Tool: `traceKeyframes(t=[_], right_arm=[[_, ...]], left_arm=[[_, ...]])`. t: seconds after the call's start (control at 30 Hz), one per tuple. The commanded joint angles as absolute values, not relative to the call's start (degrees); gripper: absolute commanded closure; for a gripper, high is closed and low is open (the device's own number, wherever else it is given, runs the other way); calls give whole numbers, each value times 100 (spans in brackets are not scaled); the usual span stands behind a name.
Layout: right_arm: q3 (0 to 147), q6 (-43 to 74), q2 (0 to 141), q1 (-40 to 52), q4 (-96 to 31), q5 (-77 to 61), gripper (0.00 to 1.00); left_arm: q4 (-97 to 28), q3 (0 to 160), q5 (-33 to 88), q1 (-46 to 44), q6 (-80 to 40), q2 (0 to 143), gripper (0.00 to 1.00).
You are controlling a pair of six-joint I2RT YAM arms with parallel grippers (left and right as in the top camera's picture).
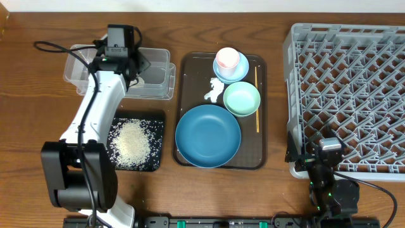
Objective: Sort waste into correct bins and load items into the dishwasher rack
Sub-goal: 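Carry the tissue left and drop it into the clear bin, then return the left gripper to the remaining tissue and grasp it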
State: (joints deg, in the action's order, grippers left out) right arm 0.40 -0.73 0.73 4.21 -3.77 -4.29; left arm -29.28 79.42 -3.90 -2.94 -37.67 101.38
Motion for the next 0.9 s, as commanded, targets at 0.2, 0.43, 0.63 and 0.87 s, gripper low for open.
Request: traceKeyframes(t=[0.2,0.43,0.63,0.87], right_arm=[[32,-150,60,480,-397,-454,1],[32,-150,60,480,-397,-454,1],[32,-150,60,480,-397,-454,1],[32,-150,60,480,-399,-454,1]], left_arm=[[-2823,7983,-64,-1240,-2786,9590,42],[-3173,7935,-60,-2165,-2722,9598,40],[-3076,7730,-62,-2676,-2718,10143,40],[-2335,7725,-62,-3026,-2097,10857,40]])
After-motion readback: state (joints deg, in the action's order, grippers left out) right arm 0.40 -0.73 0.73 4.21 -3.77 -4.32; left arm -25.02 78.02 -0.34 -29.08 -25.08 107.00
